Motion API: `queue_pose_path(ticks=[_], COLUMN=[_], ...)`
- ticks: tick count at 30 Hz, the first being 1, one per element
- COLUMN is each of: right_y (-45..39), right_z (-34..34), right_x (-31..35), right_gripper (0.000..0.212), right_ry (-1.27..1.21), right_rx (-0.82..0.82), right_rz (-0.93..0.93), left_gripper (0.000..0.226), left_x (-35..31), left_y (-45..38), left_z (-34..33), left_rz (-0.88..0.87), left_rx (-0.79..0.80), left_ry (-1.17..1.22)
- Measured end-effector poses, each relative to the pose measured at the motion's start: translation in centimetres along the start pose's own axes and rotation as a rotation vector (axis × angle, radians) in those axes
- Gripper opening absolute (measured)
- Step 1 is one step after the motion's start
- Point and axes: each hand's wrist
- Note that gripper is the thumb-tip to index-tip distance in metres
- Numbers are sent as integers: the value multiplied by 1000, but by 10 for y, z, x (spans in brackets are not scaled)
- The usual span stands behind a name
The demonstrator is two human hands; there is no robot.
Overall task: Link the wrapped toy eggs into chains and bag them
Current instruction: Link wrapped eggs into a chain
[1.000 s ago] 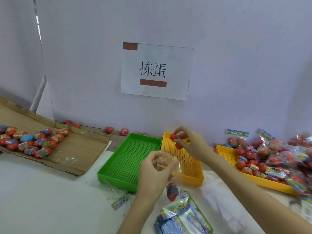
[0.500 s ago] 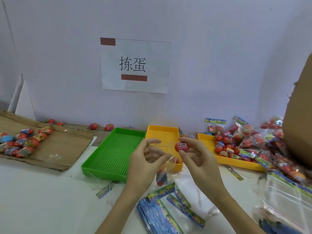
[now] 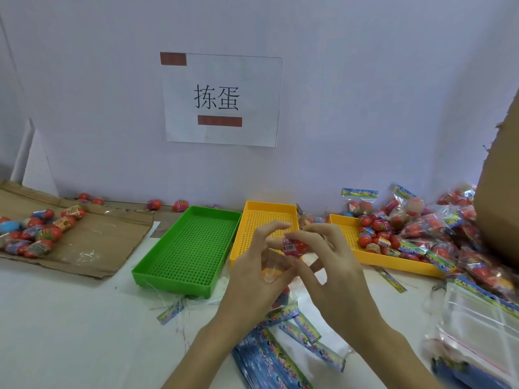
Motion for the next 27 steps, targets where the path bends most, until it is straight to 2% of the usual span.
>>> queue_pose_path(ticks=[6,11,22,25,27], right_y=[-2,-4,-5,-5,-5], right_z=[6,9,11,11,10], right_x=[-2,-6,-8,-4,-1], right_gripper=[32,37,40,33,31], right_ry=[21,-16,-117,-170,-178], right_rx=[-4,76,242,221,151], right_rz=[-47,-70,-42,-55,-105], left_gripper=[56,44,62,66,64], left_x=[3,2,0,0,1], left_y=[-1,-2,-2,-2,-2], left_z=[2,4,8,7,7], left_rz=[-1,25,46,1,-9], left_rx=[11,11,74,135,164], left_ry=[10,12,-10,-36,-36])
Point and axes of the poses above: each hand's wrist, its own y-axis away from the middle knuckle, its own z-axis out of the back of the hand, x = y × z, and after that the axes turned 5 degrees about y, right-handed
